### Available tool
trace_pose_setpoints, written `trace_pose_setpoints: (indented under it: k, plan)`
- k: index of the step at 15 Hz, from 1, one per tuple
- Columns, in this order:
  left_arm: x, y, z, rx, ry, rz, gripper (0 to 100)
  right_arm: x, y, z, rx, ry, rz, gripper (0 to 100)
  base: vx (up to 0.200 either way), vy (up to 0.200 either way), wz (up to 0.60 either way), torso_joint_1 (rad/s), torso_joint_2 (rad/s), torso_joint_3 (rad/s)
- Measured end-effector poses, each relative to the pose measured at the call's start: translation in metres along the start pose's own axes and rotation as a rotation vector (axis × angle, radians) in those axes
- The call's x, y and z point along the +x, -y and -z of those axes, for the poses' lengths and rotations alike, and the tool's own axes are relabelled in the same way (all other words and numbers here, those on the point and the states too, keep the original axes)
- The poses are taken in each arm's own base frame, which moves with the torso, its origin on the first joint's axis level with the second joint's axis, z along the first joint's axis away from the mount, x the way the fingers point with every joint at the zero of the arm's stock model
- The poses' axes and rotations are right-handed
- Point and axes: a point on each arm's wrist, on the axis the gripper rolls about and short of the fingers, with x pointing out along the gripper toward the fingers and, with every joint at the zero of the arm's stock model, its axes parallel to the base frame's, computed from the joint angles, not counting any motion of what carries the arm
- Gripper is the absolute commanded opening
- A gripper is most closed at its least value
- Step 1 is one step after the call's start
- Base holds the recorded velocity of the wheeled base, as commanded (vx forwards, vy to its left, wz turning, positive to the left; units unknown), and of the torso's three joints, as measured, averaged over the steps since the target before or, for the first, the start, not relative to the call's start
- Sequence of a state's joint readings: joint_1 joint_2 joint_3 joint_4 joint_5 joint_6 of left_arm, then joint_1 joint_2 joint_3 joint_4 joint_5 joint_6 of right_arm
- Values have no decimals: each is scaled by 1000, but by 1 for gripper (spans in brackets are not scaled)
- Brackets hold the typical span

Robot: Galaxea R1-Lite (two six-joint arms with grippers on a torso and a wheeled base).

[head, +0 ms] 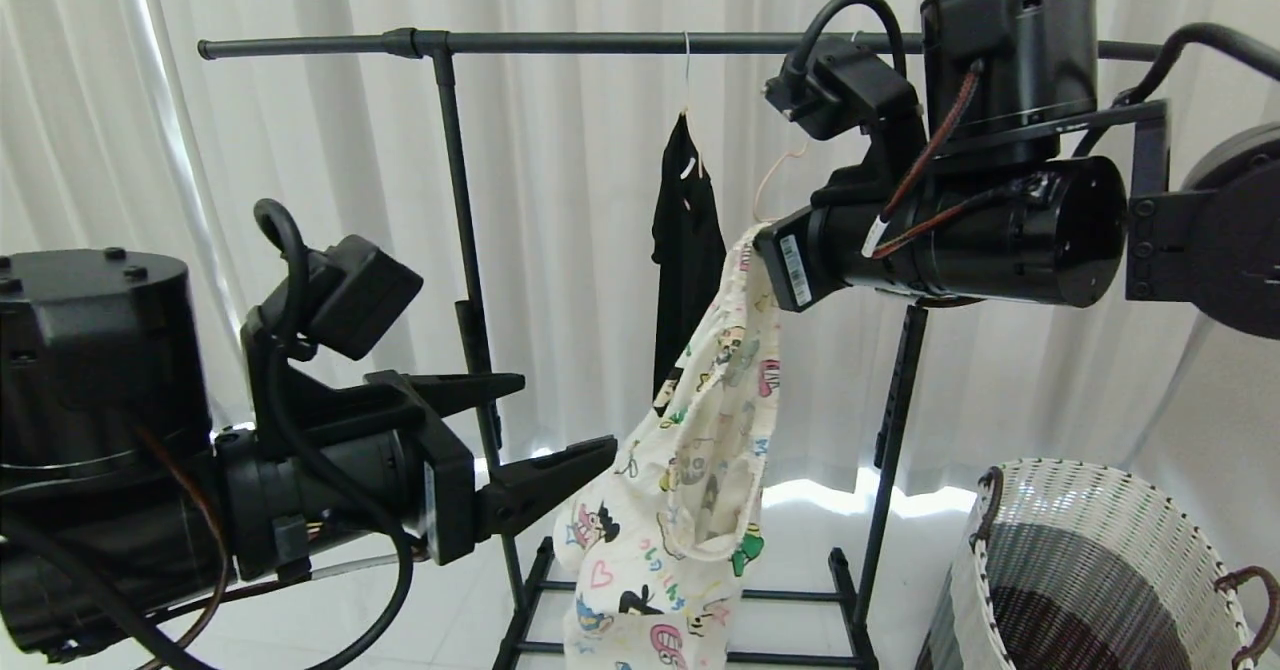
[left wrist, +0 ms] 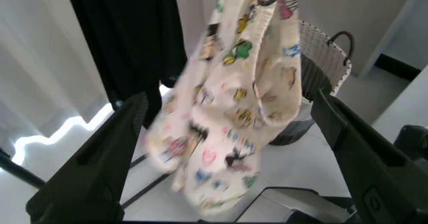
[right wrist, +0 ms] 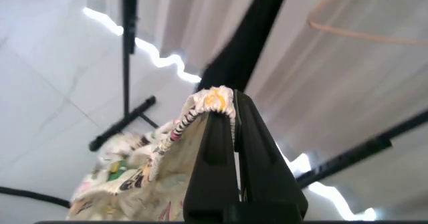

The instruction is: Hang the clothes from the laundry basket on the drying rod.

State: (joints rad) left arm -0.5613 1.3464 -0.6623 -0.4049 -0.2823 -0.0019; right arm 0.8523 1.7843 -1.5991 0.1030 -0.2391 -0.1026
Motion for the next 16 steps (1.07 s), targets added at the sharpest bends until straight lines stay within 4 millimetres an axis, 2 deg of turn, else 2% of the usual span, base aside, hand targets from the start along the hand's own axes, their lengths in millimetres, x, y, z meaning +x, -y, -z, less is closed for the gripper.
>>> trace_pose_setpoints:
  k: [5, 11, 13, 16]
  plan:
    - [33, -4, -4, -2, -38, 20, 100, 3, -22, -10, -9, 36, -55, 0, 0, 0, 0, 0, 0, 0]
    - [62, -5, 5, -7, -104, 39, 100, -3, -32, -21, -11, 62, -84, 0, 0, 0, 0, 0, 0, 0]
    - [68, -8, 12, -11, -136, -6, 100, -3, -32, -23, -9, 67, -84, 0, 0, 0, 0, 0, 0, 0]
    - [71, -19, 44, -28, -255, -178, 100, -4, -32, -23, -8, 70, -84, 0, 0, 0, 0, 0, 0, 0]
